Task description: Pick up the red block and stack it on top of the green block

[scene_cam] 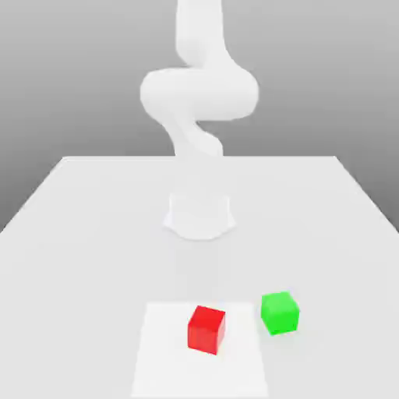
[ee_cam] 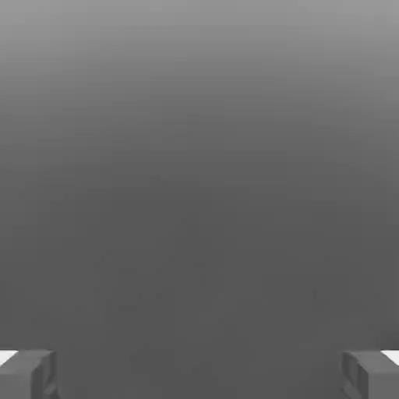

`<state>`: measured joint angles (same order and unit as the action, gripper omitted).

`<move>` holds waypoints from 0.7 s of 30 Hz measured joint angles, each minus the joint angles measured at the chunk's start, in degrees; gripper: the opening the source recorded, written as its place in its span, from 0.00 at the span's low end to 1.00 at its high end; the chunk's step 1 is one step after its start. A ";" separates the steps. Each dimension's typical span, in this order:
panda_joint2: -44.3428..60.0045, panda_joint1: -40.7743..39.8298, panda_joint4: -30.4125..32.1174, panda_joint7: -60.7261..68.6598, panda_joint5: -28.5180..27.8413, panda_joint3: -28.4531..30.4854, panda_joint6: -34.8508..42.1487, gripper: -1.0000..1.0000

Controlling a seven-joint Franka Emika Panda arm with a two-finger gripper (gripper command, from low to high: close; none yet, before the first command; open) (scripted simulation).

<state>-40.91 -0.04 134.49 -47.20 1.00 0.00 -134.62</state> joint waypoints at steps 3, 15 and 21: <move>6.84 -0.24 3.62 -1.84 1.39 -0.37 -3.87 0.50; 31.86 -1.23 17.09 -11.60 2.44 -3.10 -18.22 0.50; 44.26 -1.17 22.26 -18.62 -1.40 -2.83 -26.09 0.50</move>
<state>3.35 -1.22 156.75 -65.82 -0.41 -2.83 -160.71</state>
